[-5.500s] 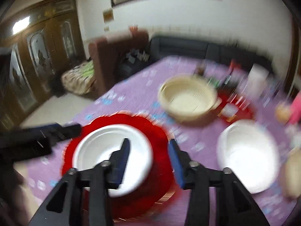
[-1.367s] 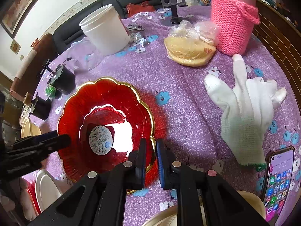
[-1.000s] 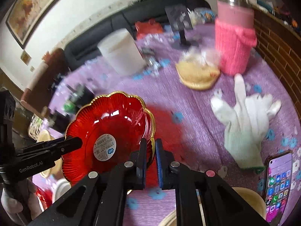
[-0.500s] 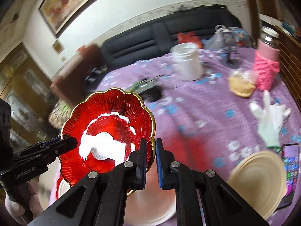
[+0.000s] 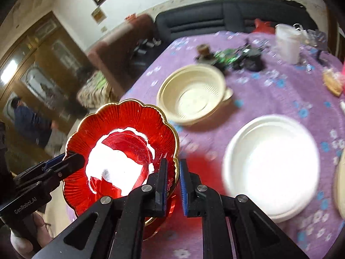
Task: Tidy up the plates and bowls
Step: 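Carry the small red plate over and lower it onto the red plate, then open the right tool and lift it off the red plates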
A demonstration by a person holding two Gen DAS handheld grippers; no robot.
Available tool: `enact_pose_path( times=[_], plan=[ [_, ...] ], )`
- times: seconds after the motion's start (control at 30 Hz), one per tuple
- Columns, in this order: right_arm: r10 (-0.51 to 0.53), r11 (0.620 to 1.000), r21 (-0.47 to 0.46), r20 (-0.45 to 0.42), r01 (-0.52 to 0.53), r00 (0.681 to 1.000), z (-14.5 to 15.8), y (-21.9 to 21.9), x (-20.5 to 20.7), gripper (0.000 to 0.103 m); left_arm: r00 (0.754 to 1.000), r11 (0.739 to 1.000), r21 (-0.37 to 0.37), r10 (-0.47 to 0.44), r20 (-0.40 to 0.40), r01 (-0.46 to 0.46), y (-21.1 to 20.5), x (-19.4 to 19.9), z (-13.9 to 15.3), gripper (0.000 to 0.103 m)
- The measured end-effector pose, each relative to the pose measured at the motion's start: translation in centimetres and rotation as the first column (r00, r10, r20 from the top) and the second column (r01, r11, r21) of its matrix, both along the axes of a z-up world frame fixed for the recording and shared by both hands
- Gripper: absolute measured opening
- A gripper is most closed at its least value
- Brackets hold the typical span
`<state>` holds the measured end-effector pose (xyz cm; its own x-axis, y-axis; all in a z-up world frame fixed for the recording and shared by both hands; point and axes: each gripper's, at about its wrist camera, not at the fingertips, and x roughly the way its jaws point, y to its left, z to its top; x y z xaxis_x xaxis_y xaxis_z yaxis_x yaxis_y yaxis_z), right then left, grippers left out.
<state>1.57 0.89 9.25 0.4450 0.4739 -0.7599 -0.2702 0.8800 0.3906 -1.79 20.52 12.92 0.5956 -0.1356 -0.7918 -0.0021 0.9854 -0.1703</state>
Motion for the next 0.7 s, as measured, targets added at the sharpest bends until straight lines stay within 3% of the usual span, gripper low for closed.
enact_pose_path(
  times=[0.4,0.67,0.7],
  plan=[
    [0.058,0.996,-0.063,-0.063,-0.062,0.996,-4.6,5.3,-0.5,0.013,0.994,0.996,0.008,0.091,-0.065,-0.09,4.0,-1.4,-5.8,0.041],
    [0.08,0.993,-0.089,0.023,-0.078,0.997,-3.2,6.1,-1.7,0.014,0.993,0.995,-0.028,0.09,-0.075,-0.092,4.3,-1.7,-6.5,0.06],
    [0.079,0.994,-0.079,0.027,-0.076,0.997,-3.1,5.9,-1.7,0.018,0.993,0.995,-0.027,0.092,-0.072,-0.094,4.2,-1.8,-6.4,0.061]
  ],
)
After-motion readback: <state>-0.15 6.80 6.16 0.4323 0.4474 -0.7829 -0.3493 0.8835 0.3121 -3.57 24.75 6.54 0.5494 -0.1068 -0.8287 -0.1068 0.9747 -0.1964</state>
